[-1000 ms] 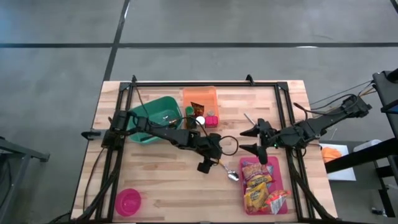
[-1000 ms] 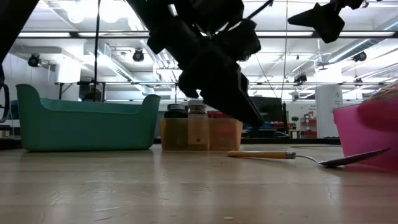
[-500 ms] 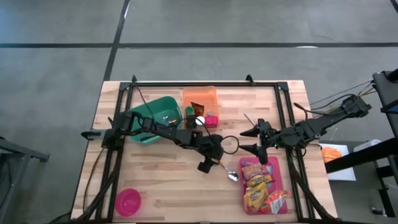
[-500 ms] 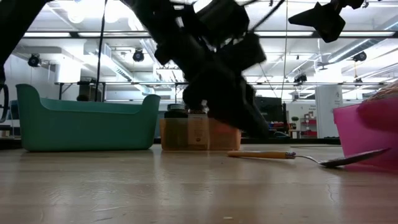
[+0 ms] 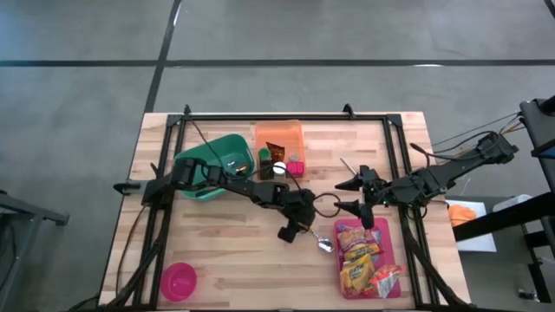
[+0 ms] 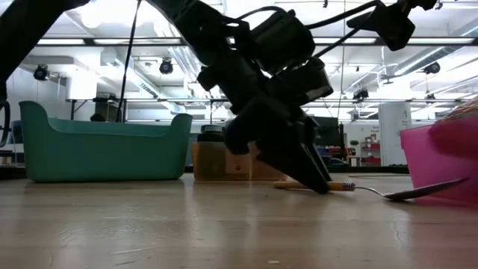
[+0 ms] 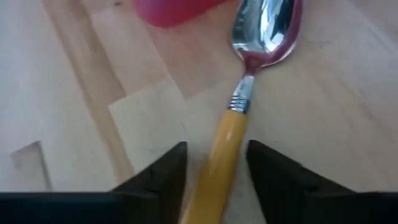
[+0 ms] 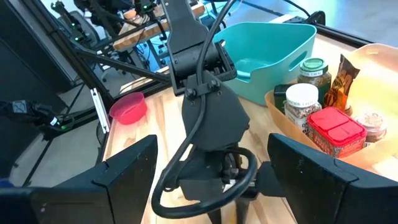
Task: Pick & Place Food Item
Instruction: Put the yellow spoon into the green bin
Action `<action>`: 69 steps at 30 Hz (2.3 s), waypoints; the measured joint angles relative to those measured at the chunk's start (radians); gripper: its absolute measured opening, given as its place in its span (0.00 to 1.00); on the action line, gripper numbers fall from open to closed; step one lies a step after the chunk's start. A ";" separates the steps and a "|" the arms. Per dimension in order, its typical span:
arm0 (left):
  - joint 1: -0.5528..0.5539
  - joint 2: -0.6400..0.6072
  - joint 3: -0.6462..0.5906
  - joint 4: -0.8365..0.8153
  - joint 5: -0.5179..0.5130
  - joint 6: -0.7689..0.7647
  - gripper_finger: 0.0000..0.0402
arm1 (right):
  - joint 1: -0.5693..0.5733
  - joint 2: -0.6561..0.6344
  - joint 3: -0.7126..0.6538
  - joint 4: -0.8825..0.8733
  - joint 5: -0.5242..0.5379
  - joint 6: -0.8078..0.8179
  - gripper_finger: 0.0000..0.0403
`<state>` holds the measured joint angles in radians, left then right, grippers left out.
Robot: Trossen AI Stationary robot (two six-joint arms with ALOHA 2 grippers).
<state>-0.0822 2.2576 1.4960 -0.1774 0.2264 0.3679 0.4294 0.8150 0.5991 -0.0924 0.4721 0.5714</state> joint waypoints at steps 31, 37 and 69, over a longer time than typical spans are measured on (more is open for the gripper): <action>-0.029 -0.182 -0.006 -0.243 -0.033 -0.362 0.01 | 0.000 0.003 -0.001 -0.002 0.000 0.004 0.74; -0.031 -0.254 -0.013 -0.324 -0.057 -0.412 0.01 | 0.000 0.005 -0.001 -0.005 0.000 0.004 0.74; -0.203 -0.174 -0.186 0.166 -0.336 -0.590 0.55 | 0.000 0.005 -0.001 -0.005 -0.001 0.004 0.74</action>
<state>-0.2855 2.0838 1.3102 -0.0117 -0.1097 -0.2219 0.4294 0.8200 0.5980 -0.0975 0.4715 0.5753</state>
